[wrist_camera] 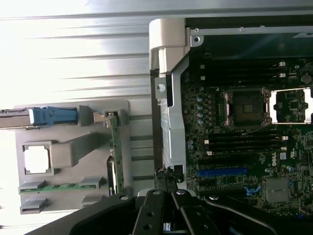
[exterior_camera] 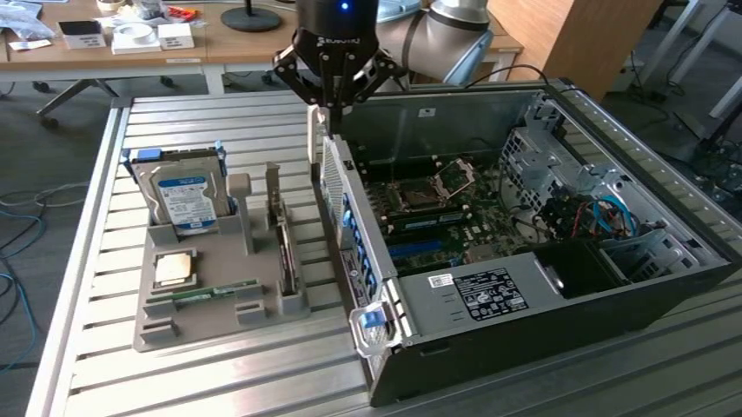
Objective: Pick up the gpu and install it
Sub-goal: 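Reach for the gpu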
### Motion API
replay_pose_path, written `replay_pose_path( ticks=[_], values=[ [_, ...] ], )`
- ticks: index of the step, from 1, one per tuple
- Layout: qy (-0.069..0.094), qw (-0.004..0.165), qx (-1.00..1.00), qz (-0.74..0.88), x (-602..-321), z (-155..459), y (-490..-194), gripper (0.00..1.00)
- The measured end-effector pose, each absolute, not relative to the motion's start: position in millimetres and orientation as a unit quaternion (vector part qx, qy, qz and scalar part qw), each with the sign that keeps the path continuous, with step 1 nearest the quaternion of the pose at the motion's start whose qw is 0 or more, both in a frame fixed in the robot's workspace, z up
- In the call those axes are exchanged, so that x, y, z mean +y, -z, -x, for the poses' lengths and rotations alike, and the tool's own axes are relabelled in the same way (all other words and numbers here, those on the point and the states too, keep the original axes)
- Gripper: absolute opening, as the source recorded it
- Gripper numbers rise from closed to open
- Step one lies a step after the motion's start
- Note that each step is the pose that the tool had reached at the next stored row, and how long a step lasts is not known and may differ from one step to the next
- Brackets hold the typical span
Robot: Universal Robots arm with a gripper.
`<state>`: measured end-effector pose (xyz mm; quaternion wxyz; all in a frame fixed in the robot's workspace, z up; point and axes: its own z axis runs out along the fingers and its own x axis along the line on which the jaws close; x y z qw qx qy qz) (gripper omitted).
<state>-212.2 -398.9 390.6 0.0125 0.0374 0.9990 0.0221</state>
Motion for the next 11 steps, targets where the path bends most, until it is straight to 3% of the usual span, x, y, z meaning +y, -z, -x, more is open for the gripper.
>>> replay_pose_path(
  ticks=[11],
  values=[
    [-0.022,0.012,0.999,-0.037,-398.8,231.1,-389.8,0.11]
  ],
)
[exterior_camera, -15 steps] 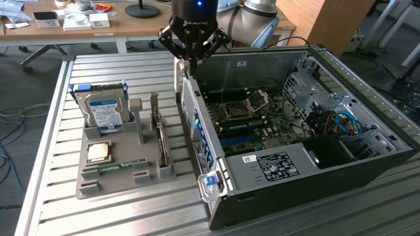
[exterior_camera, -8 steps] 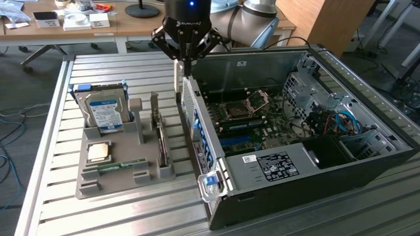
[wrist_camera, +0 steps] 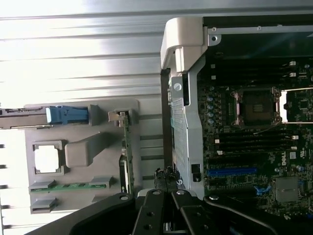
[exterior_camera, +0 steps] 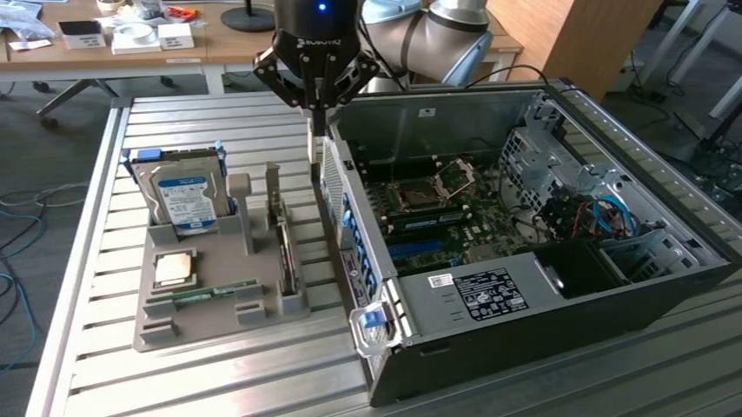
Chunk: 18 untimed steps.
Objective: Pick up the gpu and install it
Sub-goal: 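Reach for the gpu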
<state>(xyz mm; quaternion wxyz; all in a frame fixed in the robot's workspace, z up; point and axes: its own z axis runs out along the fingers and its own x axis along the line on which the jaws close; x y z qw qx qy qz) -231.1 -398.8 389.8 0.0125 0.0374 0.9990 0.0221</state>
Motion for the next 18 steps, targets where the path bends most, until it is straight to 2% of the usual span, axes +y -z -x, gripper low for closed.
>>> replay_pose_path(
  ticks=[18],
  values=[
    [-0.022,0.012,0.999,-0.037,-398.8,251.1,-388.7,0.11]
  ],
)
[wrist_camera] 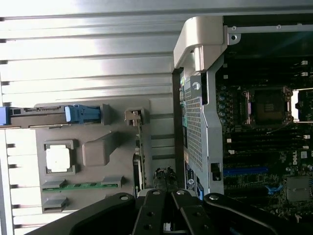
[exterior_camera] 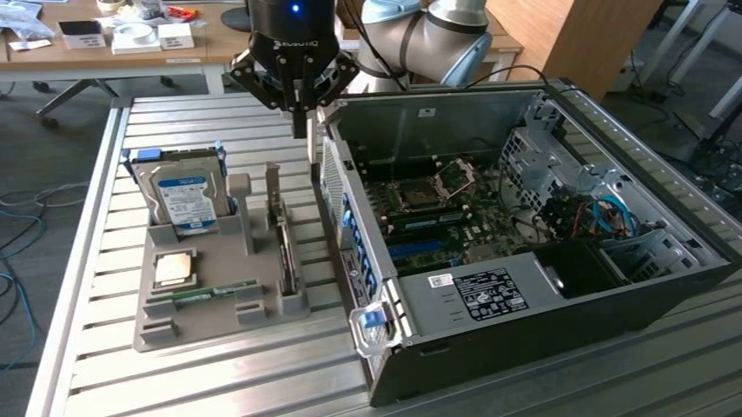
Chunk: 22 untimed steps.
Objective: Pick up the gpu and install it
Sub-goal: 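Reach for the gpu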
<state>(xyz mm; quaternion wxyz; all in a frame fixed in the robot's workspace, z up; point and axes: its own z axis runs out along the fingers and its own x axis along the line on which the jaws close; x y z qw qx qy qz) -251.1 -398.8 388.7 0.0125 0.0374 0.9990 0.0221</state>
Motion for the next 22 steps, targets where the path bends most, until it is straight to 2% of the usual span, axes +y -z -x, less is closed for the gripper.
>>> replay_pose_path(
  ticks=[22],
  values=[
    [-0.022,0.012,0.999,-0.037,-399.0,258.2,-388.4,0.11]
  ],
)
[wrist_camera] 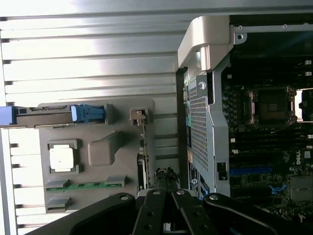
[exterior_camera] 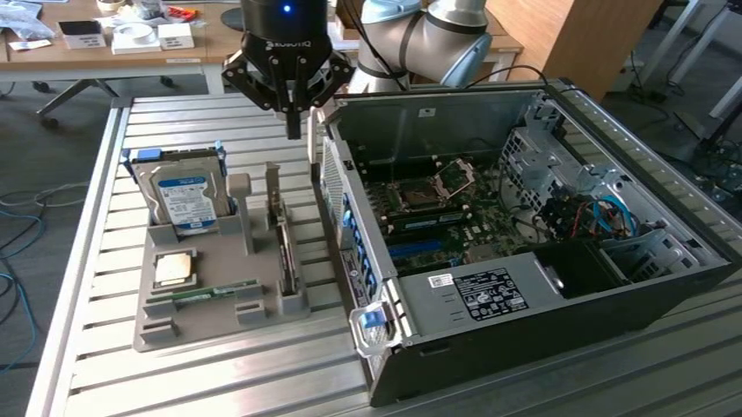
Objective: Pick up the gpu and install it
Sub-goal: 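Reach for the gpu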
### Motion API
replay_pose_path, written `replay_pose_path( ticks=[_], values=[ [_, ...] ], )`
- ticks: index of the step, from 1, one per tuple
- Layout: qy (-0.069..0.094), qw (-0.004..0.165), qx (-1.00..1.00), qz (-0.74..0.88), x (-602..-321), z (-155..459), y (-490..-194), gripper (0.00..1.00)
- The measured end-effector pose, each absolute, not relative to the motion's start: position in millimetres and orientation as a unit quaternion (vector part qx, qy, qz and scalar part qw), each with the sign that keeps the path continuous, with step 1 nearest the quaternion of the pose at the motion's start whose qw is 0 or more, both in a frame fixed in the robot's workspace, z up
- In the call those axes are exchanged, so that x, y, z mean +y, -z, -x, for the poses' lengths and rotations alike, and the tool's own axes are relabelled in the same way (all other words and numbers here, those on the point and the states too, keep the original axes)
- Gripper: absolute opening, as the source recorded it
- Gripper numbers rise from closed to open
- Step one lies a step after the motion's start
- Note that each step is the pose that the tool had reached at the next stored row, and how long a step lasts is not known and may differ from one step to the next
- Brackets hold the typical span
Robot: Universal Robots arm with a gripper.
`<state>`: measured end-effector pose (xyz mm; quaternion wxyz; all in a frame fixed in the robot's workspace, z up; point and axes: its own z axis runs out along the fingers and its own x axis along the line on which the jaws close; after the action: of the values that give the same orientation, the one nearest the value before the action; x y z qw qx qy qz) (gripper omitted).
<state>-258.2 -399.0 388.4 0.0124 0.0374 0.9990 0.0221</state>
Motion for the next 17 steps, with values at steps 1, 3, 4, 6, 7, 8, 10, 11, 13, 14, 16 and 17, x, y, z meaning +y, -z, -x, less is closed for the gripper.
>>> replay_pose_path(
  ticks=[1,3,4,6,7,8,10,11,13,14,16,17],
  values=[
    [-0.022,0.012,0.999,-0.037,-399.0,258.4,-388.4,0.11],
    [-0.022,0.012,0.999,-0.037,-399.0,258.4,-388.4,0.11],
    [-0.022,0.012,0.999,-0.037,-399.0,258.4,-388.4,0.11],
    [-0.022,0.012,0.999,-0.037,-399.1,258.4,-388.3,0.11],
    [-0.022,0.013,0.999,-0.037,-399.1,258.6,-388.3,0.11],
    [-0.022,0.012,0.999,-0.037,-399.1,259.4,-388.2,0.11],
    [-0.022,0.012,0.999,-0.037,-399.0,261.3,-387.9,0.11],
    [-0.022,0.012,0.999,-0.037,-399.1,262.7,-387.7,0.11],
    [-0.022,0.013,0.999,-0.037,-399.1,265.7,-387.4,0.11],
    [-0.022,0.012,0.999,-0.037,-399.1,267.2,-387.3,0.11],
    [-0.022,0.013,0.999,-0.037,-399.1,270.6,-387.0,0.11],
    [-0.022,0.013,0.999,-0.037,-399.1,272.1,-386.9,0.11]
  ],
)
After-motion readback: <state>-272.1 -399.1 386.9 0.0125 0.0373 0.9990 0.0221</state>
